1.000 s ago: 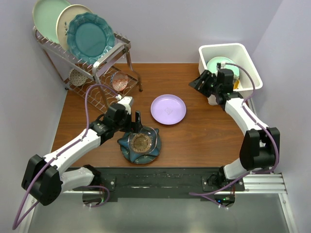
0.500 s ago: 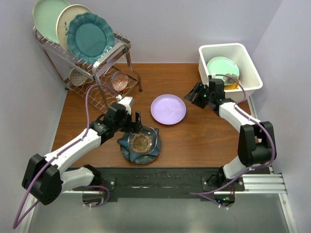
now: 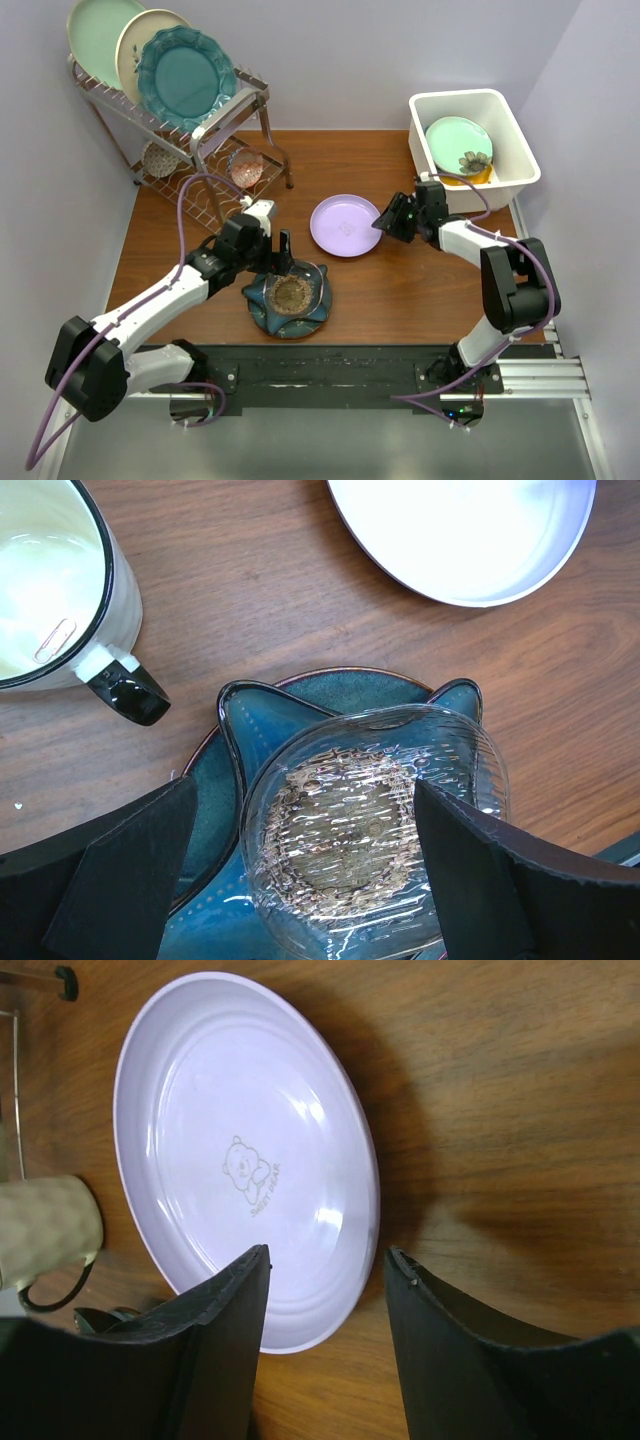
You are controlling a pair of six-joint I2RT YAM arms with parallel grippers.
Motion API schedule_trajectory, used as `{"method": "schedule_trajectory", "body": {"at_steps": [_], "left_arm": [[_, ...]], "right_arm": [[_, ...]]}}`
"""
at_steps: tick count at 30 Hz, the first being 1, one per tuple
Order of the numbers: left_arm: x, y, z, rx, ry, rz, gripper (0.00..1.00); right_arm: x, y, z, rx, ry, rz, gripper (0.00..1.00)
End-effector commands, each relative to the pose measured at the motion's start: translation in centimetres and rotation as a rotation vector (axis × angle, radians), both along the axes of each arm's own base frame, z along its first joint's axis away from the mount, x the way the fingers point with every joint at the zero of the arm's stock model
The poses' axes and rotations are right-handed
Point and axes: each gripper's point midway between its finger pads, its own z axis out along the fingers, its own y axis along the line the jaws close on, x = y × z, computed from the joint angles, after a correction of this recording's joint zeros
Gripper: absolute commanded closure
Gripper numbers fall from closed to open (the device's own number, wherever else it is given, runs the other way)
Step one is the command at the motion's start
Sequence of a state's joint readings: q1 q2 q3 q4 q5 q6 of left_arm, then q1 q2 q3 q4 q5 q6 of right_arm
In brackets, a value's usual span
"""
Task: Place the plates into the plastic bin on the countertop
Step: Pick up the plate at the center of the board.
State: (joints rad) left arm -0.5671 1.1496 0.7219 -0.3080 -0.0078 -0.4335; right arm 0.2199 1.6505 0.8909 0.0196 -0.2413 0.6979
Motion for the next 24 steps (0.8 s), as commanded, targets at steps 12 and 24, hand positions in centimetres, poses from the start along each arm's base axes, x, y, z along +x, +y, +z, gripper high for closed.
{"method": "schedule_trajectory", "body": {"at_steps": [12, 24], "left_arm": [[0.4, -0.5, 0.5, -0.009, -0.026, -0.010, 0.06], [0.3, -0.4, 0.5, -0.006, -0.026, -0.006, 0.06]], "right_arm": [[-0.3, 1.0, -2.5, -0.018, 0.003, -0.004, 0.54], [-0.9, 1.4, -5.0, -0.007, 0.040, -0.001, 0.64]]}}
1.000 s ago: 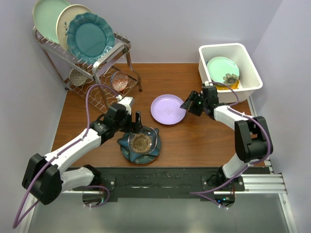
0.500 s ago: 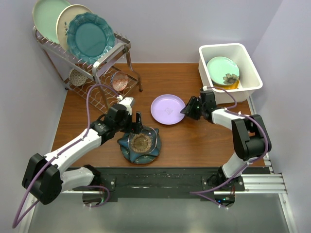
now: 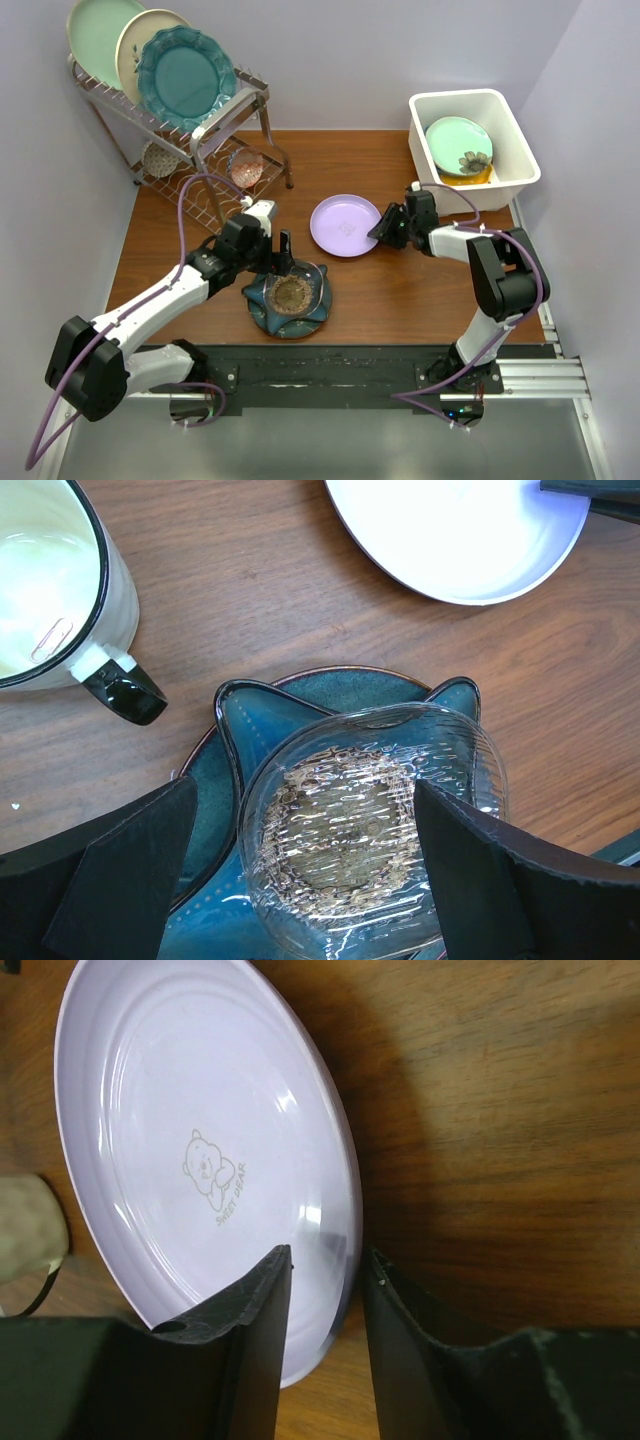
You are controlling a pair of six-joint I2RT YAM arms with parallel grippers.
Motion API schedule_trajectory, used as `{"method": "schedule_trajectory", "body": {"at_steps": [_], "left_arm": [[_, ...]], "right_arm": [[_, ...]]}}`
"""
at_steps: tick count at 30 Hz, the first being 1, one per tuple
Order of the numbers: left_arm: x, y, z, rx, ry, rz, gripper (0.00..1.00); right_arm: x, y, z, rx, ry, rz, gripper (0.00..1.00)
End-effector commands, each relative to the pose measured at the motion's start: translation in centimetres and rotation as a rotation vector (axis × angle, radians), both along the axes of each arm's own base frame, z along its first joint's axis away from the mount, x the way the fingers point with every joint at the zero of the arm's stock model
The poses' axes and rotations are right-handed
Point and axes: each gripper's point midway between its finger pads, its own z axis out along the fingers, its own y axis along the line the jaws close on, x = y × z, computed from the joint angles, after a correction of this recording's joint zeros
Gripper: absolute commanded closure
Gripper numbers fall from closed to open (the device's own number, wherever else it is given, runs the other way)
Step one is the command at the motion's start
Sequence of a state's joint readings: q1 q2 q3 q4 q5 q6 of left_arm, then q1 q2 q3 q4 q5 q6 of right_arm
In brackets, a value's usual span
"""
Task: Place the plates into the plastic bin on the countertop
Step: Pick up the plate at the center of the board.
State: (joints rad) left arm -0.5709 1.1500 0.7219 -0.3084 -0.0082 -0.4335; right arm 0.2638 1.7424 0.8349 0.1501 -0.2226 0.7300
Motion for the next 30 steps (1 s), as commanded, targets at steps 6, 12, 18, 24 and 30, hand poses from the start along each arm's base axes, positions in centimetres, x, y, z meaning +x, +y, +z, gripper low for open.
{"method": "schedule_trajectory", "body": {"at_steps": [6, 12, 18, 24, 30], "left_arm": [[0.4, -0.3, 0.5, -0.005, -0.026, -0.002, 0.06], [0.5, -0.3, 0.5, -0.004, -0.028, 0.000, 0.06], [0.5, -0.1, 0.6, -0.001, -0.032, 0.008, 0.06], [0.4, 0.0, 0.7, -0.004, -0.036, 0.012, 0.06], [0.3, -0.1, 0.9, -0.010, -0.037, 0.004, 0.06]], "right_arm": [[-0.4, 0.2, -1.7, 0.007, 0.017, -0.006, 0.73], [-0.5, 0.6, -1.9, 0.025, 0.021, 0.003, 0.87], [-0.3, 0.9, -1.5, 0.049, 0.010, 0.003, 0.98], [0.6, 1.3, -0.1, 0.060, -0.015, 0.002, 0.98], [2.1, 1.7, 1.8, 0.075, -0.044, -0.007, 0.98]]}}
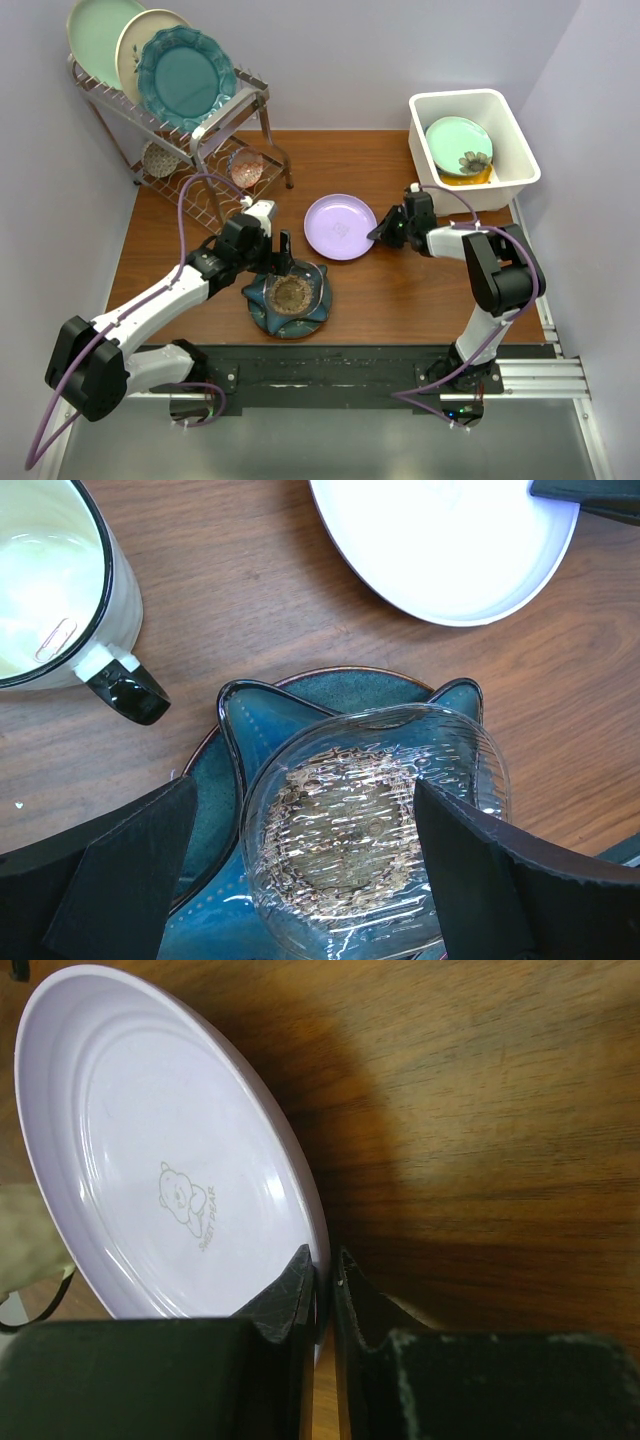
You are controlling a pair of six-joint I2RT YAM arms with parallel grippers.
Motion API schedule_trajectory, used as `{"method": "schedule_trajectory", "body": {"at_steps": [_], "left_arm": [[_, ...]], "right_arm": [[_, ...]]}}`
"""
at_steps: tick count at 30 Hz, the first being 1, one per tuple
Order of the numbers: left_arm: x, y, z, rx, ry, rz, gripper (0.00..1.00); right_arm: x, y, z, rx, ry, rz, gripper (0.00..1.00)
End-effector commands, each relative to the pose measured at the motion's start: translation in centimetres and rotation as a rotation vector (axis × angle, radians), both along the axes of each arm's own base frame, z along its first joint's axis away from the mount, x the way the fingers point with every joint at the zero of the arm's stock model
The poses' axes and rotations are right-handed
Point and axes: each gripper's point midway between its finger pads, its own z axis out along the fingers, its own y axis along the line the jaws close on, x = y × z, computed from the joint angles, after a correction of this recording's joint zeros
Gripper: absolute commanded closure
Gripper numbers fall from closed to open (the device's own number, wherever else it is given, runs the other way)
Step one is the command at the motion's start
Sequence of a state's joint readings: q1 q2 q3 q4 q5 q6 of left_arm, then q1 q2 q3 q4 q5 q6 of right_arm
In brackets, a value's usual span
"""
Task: Place the plates into the plastic bin on the countertop
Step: Pick up the plate at the center of the board.
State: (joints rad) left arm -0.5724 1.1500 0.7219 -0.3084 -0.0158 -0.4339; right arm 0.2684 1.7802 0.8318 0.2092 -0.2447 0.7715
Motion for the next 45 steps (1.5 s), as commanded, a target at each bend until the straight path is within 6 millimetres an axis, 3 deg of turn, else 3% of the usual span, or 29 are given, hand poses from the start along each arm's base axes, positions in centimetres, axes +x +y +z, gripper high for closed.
{"method": "schedule_trajectory", "body": {"at_steps": [1, 6, 8, 12, 14, 15, 16, 20, 21, 22, 26, 30, 36, 45], "left_arm": [[0.2, -0.3, 0.9, -0.016, -0.030, -0.005, 0.06], [-0.3, -0.1, 2.2, -0.006, -0.025, -0.019, 0.06], [-0.2, -0.2, 3.7, -0.023, -0.062, -0.033, 0.06], [-1.0, 0.5, 5.7, -0.022, -0.084, -0.032, 0.06], [-1.4, 0.8, 6.9, -0.039, -0.109, -0.032, 0.06], [-1.7, 1.0, 7.0, -0.036, -0.110, -0.030, 0.06], [-1.9, 1.4, 7.7, -0.039, -0.131, -0.024, 0.06], [-3.0, 2.8, 7.7, -0.027, -0.142, 0.009, 0.05], [-3.2, 3.0, 7.9, -0.038, -0.151, 0.017, 0.05], [-3.3, 3.1, 8.8, -0.061, -0.189, 0.016, 0.05], [-3.4, 2.9, 8.5, -0.083, -0.214, 0.005, 0.03], [-3.2, 2.2, 7.4, -0.074, -0.180, -0.025, 0.03], [-3.4, 1.4, 7.7, -0.106, -0.188, -0.068, 0.03], [-3.5, 1.0, 8.4, -0.154, -0.208, -0.113, 0.03]], "right_arm": [[1.9, 1.0, 2.8, 0.034, -0.057, 0.000, 0.99], [2.5, 1.1, 5.6, 0.031, -0.109, 0.010, 0.99], [2.5, 1.0, 7.0, 0.023, -0.129, 0.013, 0.99], [2.4, 0.5, 10.9, 0.001, -0.197, 0.025, 0.99], [1.6, 0.1, 11.6, -0.004, -0.215, 0.019, 0.99], [1.2, 0.0, 12.9, 0.003, -0.244, 0.021, 0.99], [0.6, -0.2, 12.7, -0.001, -0.234, 0.027, 0.99], [-1.0, -0.6, 14.6, 0.006, -0.286, 0.036, 0.99], [-1.8, -0.9, 14.1, -0.003, -0.267, 0.036, 0.99], [-2.3, -1.1, 15.3, 0.000, -0.295, 0.030, 0.98], [-3.6, -1.9, 16.3, -0.024, -0.324, 0.027, 0.98], [-5.0, -2.6, 15.5, -0.045, -0.309, 0.021, 0.98], [-6.6, -3.2, 15.1, -0.042, -0.314, 0.008, 0.98], [-5.8, -3.0, 17.4, -0.053, -0.356, 0.029, 0.98]]}}
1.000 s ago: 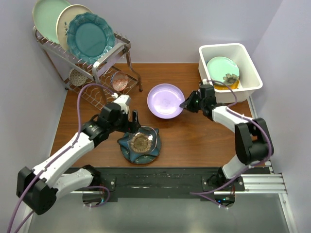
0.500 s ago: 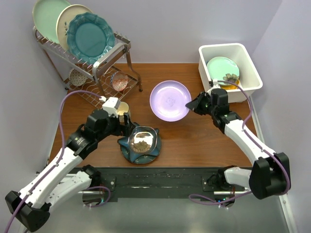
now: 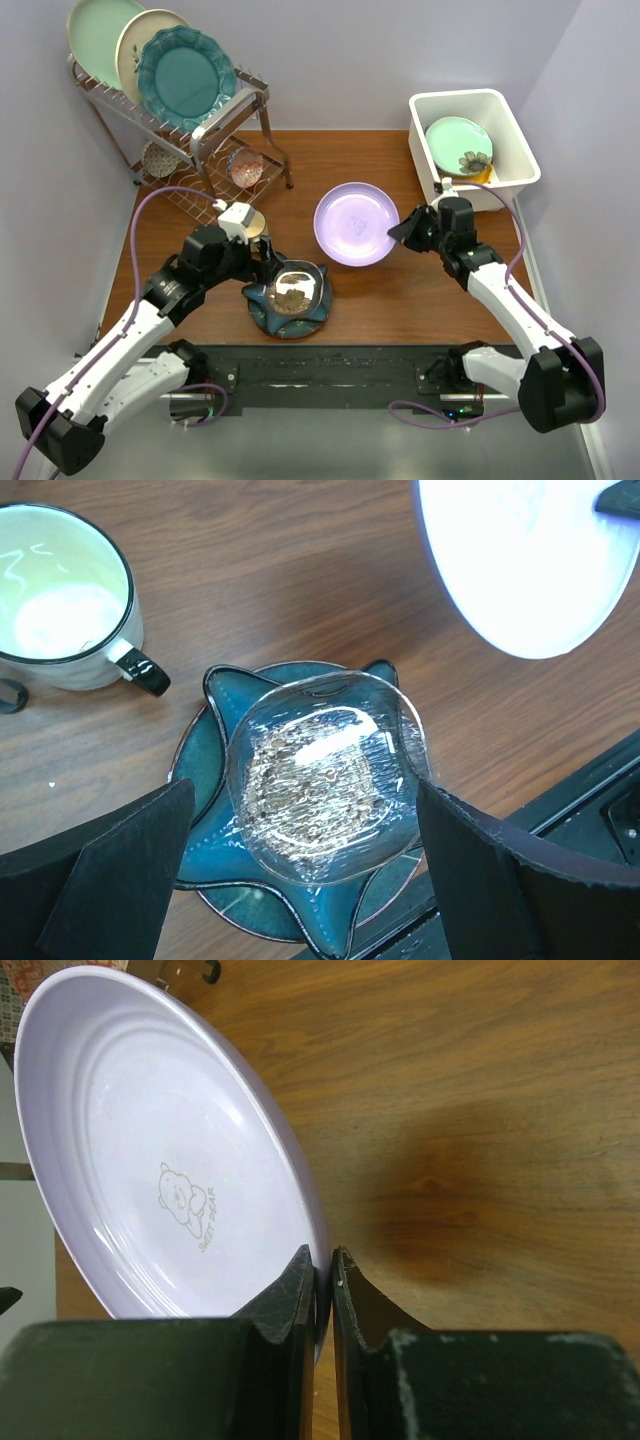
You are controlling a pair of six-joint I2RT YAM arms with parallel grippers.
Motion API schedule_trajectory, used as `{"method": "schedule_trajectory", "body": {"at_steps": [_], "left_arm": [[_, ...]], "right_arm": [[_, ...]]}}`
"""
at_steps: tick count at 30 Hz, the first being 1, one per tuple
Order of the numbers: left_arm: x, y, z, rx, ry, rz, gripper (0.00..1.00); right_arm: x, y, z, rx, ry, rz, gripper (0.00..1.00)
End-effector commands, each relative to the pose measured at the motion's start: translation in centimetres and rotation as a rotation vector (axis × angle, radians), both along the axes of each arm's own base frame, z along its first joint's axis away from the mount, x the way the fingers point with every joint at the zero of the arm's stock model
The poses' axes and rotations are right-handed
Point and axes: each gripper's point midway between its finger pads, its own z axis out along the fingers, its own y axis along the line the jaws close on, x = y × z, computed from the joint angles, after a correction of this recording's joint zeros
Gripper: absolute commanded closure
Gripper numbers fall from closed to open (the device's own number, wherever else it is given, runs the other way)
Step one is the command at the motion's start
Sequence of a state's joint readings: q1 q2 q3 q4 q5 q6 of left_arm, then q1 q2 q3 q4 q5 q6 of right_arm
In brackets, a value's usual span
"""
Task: Place the plates into the plastic bin on the countertop
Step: Pick up the plate at the center of the board, then place the plate in the plastic bin.
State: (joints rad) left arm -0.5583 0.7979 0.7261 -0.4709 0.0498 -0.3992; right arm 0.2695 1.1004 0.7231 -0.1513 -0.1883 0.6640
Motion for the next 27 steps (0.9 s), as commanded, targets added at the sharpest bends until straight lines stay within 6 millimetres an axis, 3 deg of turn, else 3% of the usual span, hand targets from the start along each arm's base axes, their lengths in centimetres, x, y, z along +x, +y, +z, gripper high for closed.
{"method": "schedule_trajectory", "body": {"at_steps": [1, 3, 9, 11, 15, 22, 27], "left_arm": [[0.4, -0.8, 1.2, -0.038, -0.050, -0.055, 0.03], [0.4, -0.6, 1.2, -0.036, -0.052, -0.047, 0.03], [0.7, -0.4, 1.5, -0.084, -0.063, -0.008, 0.03], [0.6, -1.8, 2.4, -0.170, -0.085, -0.046, 0.04], [1.2, -2.8, 0.3, -0.213, -0.073, -0.054, 0.04], [3.0, -4.4, -0.8, -0.197, -0.071, -0.065, 0.04], [3.1, -5.2, -0.7, -0.202, -0.093, -0.090, 0.04]], "right_arm": [[1.6, 0.4, 3.7, -0.003, -0.100, 0.015, 0.98], [2.0, 0.5, 3.8, -0.010, -0.104, 0.023, 0.98], [2.9, 1.2, 1.4, -0.006, -0.062, 0.043, 0.98], [3.0, 1.4, 0.9, -0.003, -0.054, 0.047, 0.98], [3.0, 1.4, 0.8, -0.012, -0.042, 0.051, 0.98], [4.1, 1.3, 3.8, -0.003, -0.092, 0.032, 0.98], [6.5, 1.4, 5.6, -0.027, -0.106, 0.015, 0.98]]}}
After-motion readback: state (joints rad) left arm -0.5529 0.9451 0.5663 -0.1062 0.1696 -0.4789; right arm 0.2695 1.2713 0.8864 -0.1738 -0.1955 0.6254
